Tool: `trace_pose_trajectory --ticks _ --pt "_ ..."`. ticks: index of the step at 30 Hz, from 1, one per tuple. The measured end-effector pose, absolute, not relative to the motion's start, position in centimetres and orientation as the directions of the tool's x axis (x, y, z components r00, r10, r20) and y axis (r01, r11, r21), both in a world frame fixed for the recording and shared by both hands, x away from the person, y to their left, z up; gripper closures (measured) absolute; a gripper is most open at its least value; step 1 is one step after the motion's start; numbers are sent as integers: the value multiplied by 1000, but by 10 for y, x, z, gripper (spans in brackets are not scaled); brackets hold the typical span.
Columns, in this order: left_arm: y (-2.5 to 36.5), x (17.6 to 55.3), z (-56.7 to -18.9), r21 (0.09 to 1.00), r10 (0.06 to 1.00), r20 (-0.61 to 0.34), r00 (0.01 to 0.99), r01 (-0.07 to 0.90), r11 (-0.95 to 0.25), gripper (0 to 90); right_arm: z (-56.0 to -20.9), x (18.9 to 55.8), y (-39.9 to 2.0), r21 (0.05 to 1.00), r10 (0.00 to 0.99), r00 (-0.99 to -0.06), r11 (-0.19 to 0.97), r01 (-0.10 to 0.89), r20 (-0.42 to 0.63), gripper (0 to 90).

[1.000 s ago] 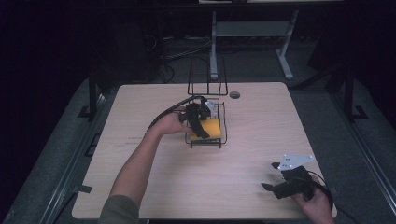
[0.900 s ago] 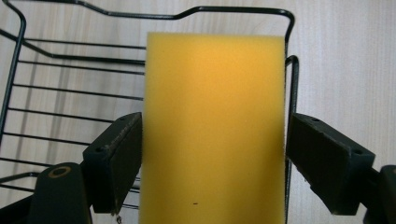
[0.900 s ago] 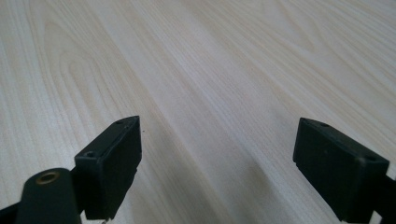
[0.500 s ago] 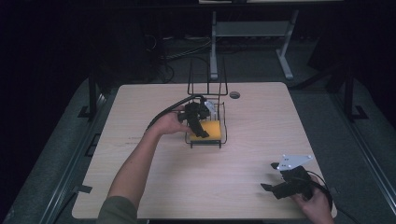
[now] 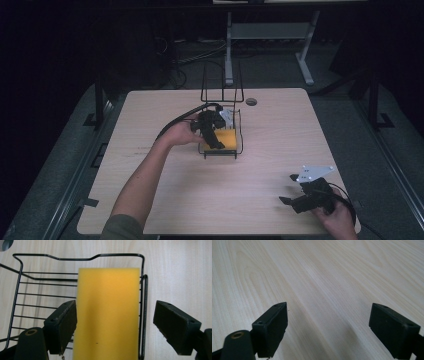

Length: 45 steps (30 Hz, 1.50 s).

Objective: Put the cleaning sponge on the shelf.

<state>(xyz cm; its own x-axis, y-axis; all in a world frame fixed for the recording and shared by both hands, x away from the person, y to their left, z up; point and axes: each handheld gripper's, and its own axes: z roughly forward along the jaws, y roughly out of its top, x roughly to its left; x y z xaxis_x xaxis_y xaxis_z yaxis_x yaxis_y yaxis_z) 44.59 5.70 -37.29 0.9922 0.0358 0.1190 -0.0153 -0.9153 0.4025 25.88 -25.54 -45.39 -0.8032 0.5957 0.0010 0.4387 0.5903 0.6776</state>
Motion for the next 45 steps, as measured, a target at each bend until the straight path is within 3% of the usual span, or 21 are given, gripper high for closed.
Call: trace_pose_trajectory --ticks 17,20,24,45 --pt "63 426 -368 338 6 127 992 -38 -940 193 -451 260 -259 694 600 -800 577 431 -2 150" --pt "66 421 -370 362 10 127 992 -37 -932 200 -450 259 -259 692 602 -798 577 433 -3 150" --pt "65 412 -371 319 -11 135 991 -54 -946 193 -450 258 -259 696 602 -799 577 427 -9 150" --pt "74 379 -368 343 -32 138 990 -78 -936 201 -450 256 -258 696 607 -794 574 432 -8 150"
